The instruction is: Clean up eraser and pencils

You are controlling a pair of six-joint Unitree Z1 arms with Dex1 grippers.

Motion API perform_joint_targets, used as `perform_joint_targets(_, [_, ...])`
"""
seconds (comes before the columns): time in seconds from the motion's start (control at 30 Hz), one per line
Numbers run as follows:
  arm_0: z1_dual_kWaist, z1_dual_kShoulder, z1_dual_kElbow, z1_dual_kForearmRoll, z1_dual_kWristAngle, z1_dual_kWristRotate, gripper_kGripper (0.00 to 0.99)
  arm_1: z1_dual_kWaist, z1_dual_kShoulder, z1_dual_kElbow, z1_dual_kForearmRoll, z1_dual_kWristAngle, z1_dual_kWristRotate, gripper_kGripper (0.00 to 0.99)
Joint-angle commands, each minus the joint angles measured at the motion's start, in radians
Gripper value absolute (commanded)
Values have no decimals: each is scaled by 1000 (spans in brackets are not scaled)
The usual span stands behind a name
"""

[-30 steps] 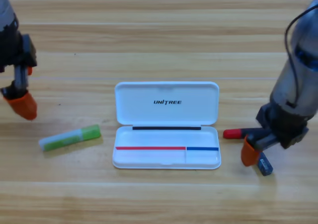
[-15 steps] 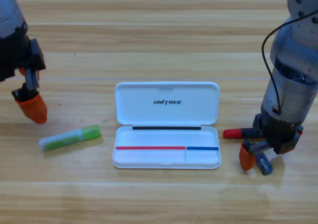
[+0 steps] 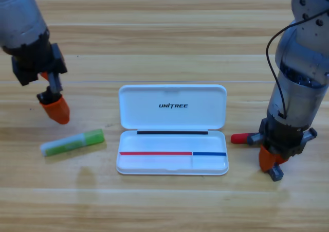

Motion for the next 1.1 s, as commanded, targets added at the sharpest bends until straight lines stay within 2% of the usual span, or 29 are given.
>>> perform_joint_targets(0.03, [20, 95, 52, -82, 11, -11, 990, -39, 53, 13, 62, -3, 4, 0])
perform_joint_targets(0.13, [21, 107, 97, -124, 16, -8, 990, -28, -11, -102, 166, -3, -155, 0])
perform_joint_targets(0.23, [21, 103, 164, -182, 27, 11, 990, 36, -53, -240, 260, 0, -488, 0])
perform_joint_targets(0.37, [24, 112, 220, -220, 36, 28, 990, 101, -47, -334, 304, 9, -714, 0])
perform_joint_targets(0.5, [27, 118, 247, -242, 34, 34, 990, 130, 21, -395, 313, 32, -879, 0])
perform_joint_targets(0.77, [27, 135, 286, -288, 27, 37, 990, 165, 151, -498, 315, 32, -948, 0])
perform_joint_targets(1.1, [27, 185, 295, -340, 25, 35, 990, 167, 242, -552, 315, 22, -968, 0])
